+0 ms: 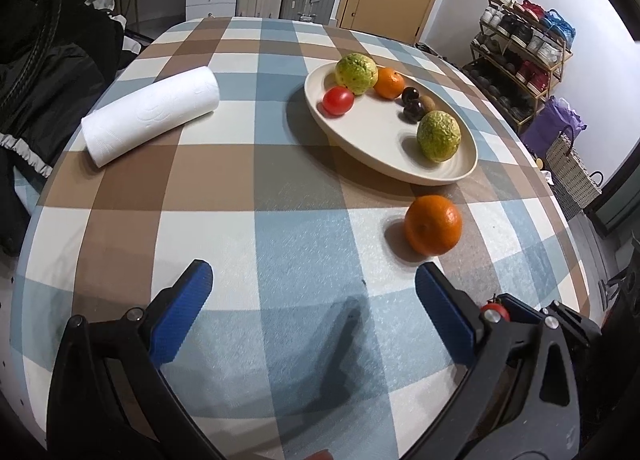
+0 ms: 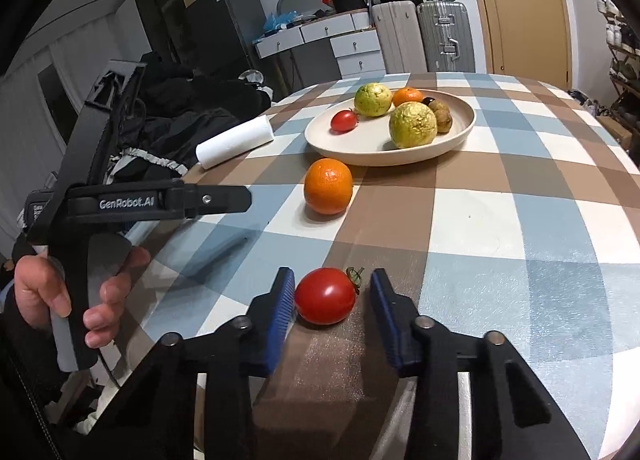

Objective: Organize fruits
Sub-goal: 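Lower the right tool onto the red tomato and close, then close the left tool on the mandarin orange and lift it while the right tool holds the tomato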

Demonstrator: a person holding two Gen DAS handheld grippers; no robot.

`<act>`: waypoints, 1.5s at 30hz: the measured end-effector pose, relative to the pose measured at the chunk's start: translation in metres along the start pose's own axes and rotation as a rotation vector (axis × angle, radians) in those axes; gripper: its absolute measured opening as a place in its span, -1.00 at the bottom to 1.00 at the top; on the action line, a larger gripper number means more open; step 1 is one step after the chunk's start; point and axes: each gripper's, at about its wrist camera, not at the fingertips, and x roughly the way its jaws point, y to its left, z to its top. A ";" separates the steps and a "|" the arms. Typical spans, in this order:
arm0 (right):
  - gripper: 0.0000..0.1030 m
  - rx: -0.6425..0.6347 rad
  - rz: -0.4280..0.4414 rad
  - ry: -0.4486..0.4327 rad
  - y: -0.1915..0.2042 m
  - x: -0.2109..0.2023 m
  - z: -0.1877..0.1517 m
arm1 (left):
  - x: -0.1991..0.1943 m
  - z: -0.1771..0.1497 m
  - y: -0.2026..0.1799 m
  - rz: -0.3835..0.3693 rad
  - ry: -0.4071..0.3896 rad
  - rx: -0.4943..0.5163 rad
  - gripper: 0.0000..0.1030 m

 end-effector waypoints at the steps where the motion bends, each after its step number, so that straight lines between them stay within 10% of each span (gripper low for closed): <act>1: -0.37 -0.002 -0.005 -0.001 0.001 -0.001 0.000 | 0.001 0.002 -0.002 -0.005 0.000 0.006 0.96; 30: -0.39 -0.027 -0.051 -0.086 -0.021 -0.027 0.017 | 0.055 0.033 -0.054 -0.202 0.099 0.046 0.95; 41: -0.39 -0.015 -0.062 -0.068 -0.026 -0.030 0.011 | 0.053 0.032 -0.050 -0.311 0.090 0.039 -0.22; 45: -0.39 -0.014 -0.068 -0.075 -0.025 -0.032 0.012 | 0.049 0.030 -0.059 -0.286 0.081 0.085 -0.25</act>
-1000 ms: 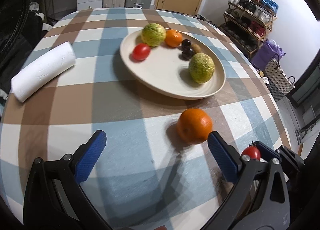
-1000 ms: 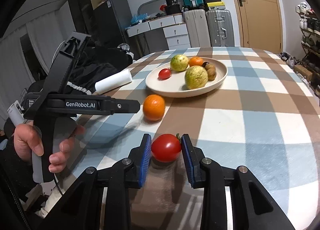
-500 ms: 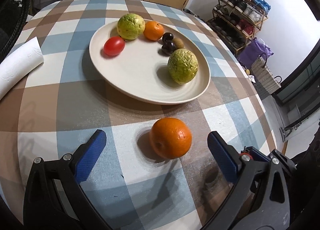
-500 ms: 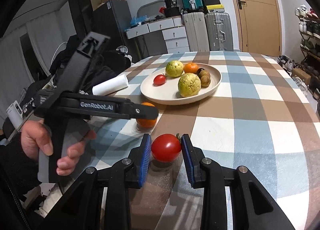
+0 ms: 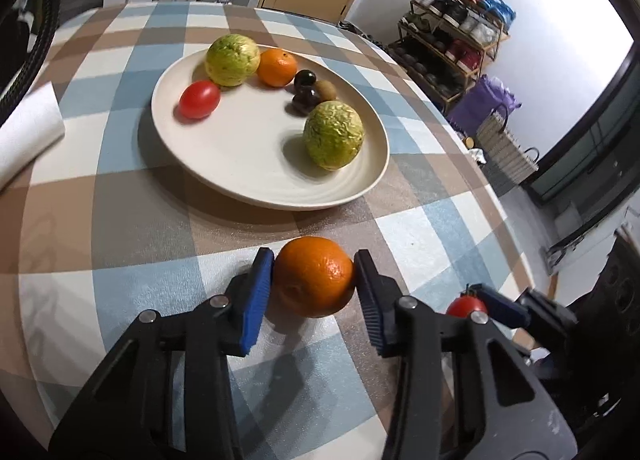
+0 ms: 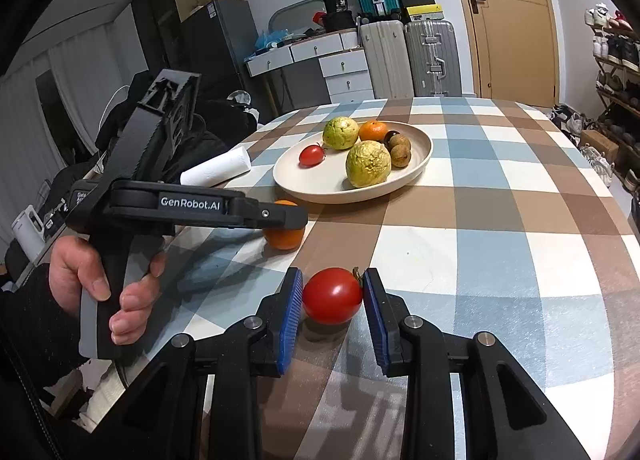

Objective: Organize fruits
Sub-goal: 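Close the left tool on the mandarin orange and lift it while the right tool holds the tomato, then carry the orange and tomato onto the white plate and open both tools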

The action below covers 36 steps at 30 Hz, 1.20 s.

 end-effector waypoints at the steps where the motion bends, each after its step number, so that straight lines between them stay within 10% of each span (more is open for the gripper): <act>1: -0.39 0.000 -0.001 -0.002 0.000 0.000 0.000 | -0.001 -0.001 -0.001 0.004 -0.001 0.006 -0.25; 16: -0.39 0.026 0.044 -0.021 0.001 0.007 0.023 | -0.031 0.019 0.013 -0.052 -0.052 -0.028 -0.26; 36: -0.39 0.078 0.072 -0.048 -0.038 0.065 0.154 | -0.015 0.118 0.020 -0.009 -0.163 -0.001 -0.26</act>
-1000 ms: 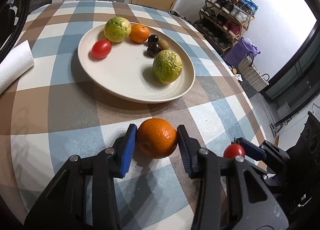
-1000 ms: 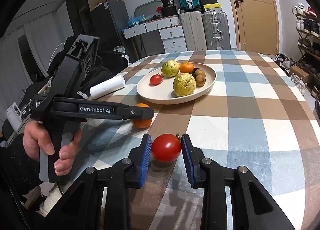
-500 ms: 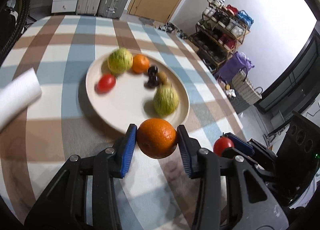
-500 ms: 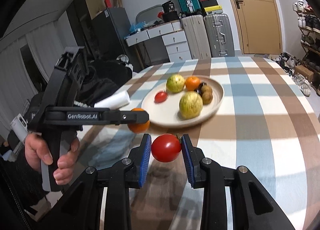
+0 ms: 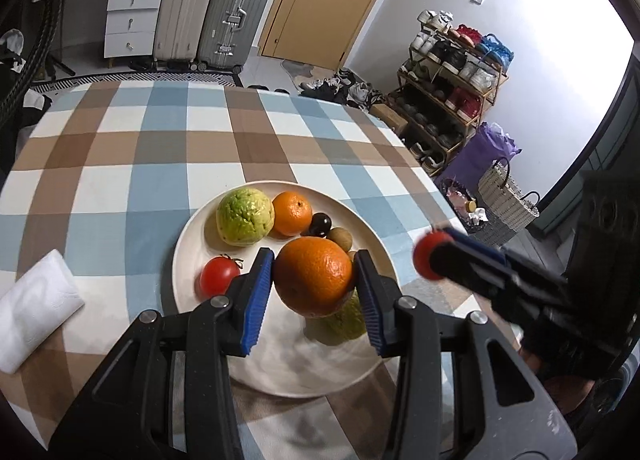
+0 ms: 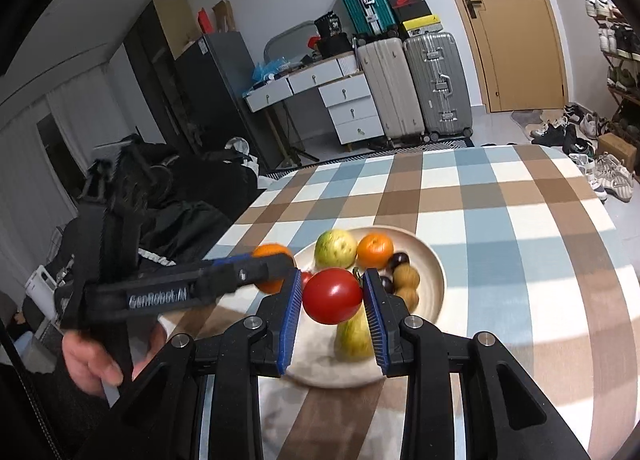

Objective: Organize fruits

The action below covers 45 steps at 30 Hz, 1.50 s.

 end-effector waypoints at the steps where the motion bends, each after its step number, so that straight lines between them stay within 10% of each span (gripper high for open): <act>1: -0.39 0.006 -0.007 0.014 -0.002 0.007 0.006 | 0.005 0.000 0.002 -0.002 0.005 -0.004 -0.26; 27: -0.38 0.054 -0.022 0.203 -0.028 0.110 0.019 | 0.074 -0.002 0.020 0.016 0.109 0.030 -0.25; 45: -0.03 0.078 0.007 0.036 -0.024 0.048 0.032 | 0.038 -0.001 -0.005 0.067 0.036 0.081 0.03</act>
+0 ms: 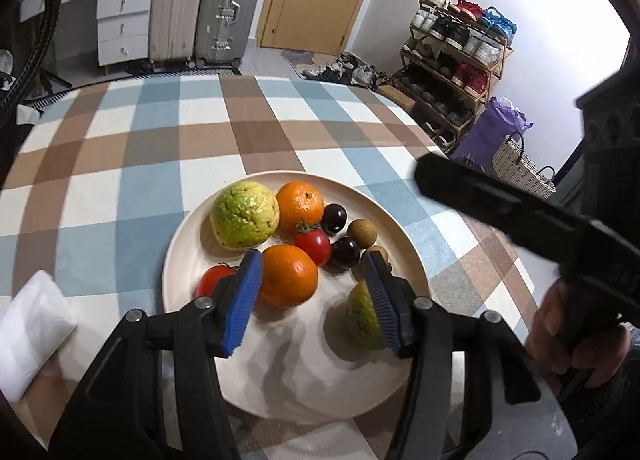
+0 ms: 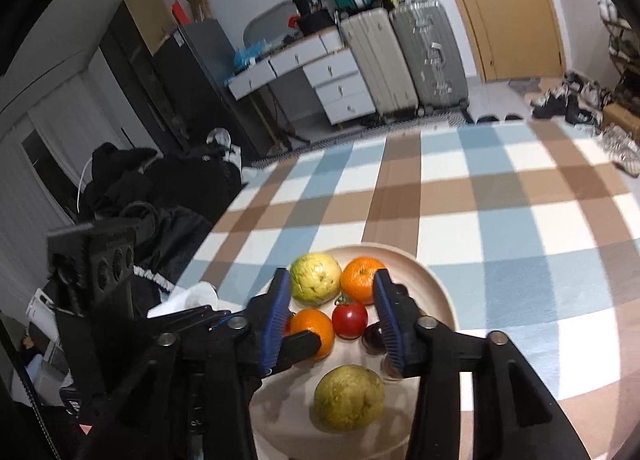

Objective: Organize fruits

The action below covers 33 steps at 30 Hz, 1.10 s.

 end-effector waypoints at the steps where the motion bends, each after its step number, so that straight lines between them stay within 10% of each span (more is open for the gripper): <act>1: -0.02 -0.007 0.000 -0.019 0.003 -0.007 0.000 | -0.005 0.000 -0.002 0.009 -0.009 0.001 0.07; 17: 0.91 -0.191 -0.037 -0.364 0.068 -0.136 -0.026 | -0.145 -0.005 -0.047 0.214 -0.371 -0.008 0.99; 33: 1.00 -0.219 -0.163 -0.621 0.106 -0.213 -0.069 | -0.274 -0.059 -0.069 0.364 -0.863 -0.118 0.99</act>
